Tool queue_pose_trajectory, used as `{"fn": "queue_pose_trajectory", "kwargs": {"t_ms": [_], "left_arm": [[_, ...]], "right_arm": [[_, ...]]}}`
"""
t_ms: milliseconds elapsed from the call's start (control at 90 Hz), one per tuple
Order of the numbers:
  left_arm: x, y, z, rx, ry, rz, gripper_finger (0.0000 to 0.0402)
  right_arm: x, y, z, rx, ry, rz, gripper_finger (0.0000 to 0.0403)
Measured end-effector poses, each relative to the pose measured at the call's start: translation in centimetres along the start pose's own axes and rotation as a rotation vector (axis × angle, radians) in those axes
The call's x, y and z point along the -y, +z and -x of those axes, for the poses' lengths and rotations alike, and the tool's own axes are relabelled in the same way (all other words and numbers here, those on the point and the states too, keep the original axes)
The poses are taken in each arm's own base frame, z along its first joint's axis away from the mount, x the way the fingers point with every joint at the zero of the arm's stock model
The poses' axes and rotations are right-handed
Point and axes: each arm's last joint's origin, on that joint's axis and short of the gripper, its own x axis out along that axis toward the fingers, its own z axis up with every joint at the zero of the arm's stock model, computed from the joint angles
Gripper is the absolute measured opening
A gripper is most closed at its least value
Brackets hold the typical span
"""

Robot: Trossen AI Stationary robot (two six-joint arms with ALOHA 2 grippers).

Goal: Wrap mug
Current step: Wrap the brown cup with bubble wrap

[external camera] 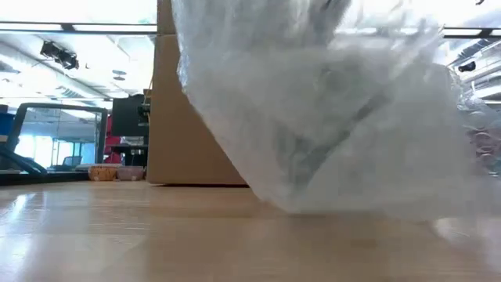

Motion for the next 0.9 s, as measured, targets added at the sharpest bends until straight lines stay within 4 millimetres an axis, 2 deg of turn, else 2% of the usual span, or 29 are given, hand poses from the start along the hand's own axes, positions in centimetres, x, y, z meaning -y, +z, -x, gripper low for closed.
{"fn": "queue_pose_trajectory", "kwargs": {"t_ms": [133,278,422,611,900], "left_arm": [[-0.3,0.4,0.0,0.023,0.037,0.020,0.0000],[-0.8,0.8,0.2,0.032,0.098,-0.020,0.0000],[-1.6,1.2,0.7,0.045,0.128,-0.019,0.0000],[-2.8,1.7,1.0,0.069,0.161,0.012,0.0000],[-5.4,2.6,1.6,0.155,0.239,0.119,0.0000]], "right_arm": [[0.6,-0.9,-2.0,-0.067,-0.010,0.003,0.0000],[0.9,-2.3,-3.2,-0.125,-0.005,-0.017,0.0000],[0.9,-2.4,-3.3,-0.133,0.006,-0.020,0.0000],[1.0,-1.5,-1.7,-0.087,-0.015,0.001,0.0000],[0.7,-2.0,-2.2,-0.097,-0.004,-0.030,0.0000]]}}
